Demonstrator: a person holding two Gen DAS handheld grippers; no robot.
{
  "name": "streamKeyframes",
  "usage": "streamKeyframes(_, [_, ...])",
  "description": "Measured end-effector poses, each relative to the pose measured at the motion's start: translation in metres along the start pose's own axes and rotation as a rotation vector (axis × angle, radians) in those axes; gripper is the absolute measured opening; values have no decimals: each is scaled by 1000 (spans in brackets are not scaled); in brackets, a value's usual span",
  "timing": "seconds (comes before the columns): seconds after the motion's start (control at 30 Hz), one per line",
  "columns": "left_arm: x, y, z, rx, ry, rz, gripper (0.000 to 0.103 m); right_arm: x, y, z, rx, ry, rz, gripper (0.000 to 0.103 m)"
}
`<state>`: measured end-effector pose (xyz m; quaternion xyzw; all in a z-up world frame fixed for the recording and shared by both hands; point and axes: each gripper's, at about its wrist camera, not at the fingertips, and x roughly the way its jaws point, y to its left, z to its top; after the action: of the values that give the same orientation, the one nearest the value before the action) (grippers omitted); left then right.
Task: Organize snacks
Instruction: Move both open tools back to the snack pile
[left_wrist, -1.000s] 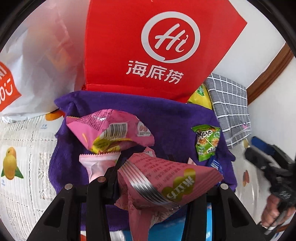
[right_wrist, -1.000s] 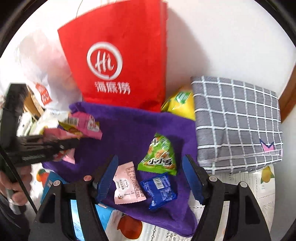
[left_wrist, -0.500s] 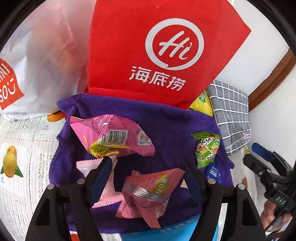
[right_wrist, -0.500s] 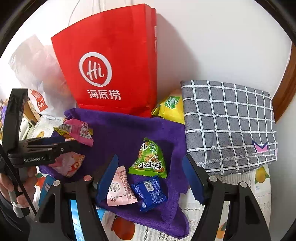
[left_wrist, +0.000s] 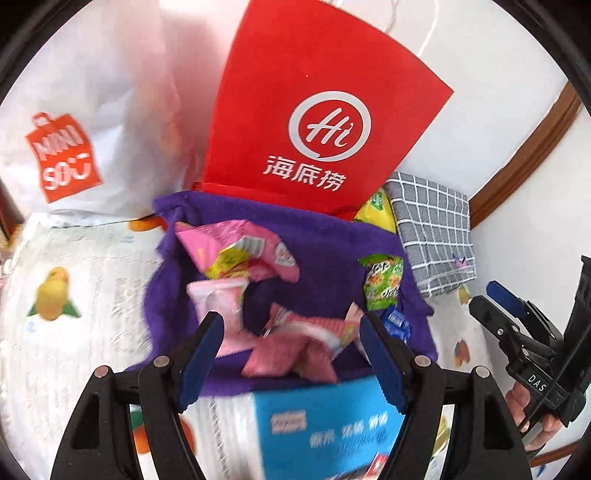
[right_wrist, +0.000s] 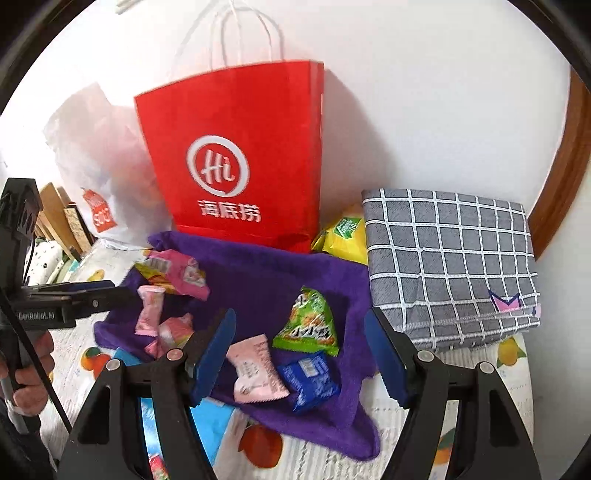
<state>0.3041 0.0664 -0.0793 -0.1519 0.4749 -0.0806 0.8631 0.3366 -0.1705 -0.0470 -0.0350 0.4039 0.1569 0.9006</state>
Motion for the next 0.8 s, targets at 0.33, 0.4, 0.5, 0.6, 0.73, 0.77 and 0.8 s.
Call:
streamKeyframes(0.33, [-52, -5, -55, 46, -65, 31, 74, -51, 22, -62, 35, -10, -67, 72])
streamKeyframes(0.4, [-61, -7, -65, 58, -77, 38, 74, -58, 23, -77, 57, 8, -51, 72])
streamKeyframes(0.5, [-71, -8, -79, 63, -99, 47, 74, -64, 24, -101, 116, 47, -17, 72])
streamKeyframes(0.6, [-78, -5, -92, 45, -97, 23, 74, -67, 25, -125, 175, 82, 22, 72])
streamKeyframes(0.73, [-82, -5, -110, 57, -70, -1, 74, -73, 34, -154, 223, 101, 57, 72])
streamKeyframes(0.77, [-84, -4, -114, 65, -67, -7, 74, -74, 37, -160, 225, 101, 58, 72])
streamKeyframes(0.8, [-85, -4, -119, 68, -66, -5, 74, -75, 43, -167, 222, 101, 66, 73])
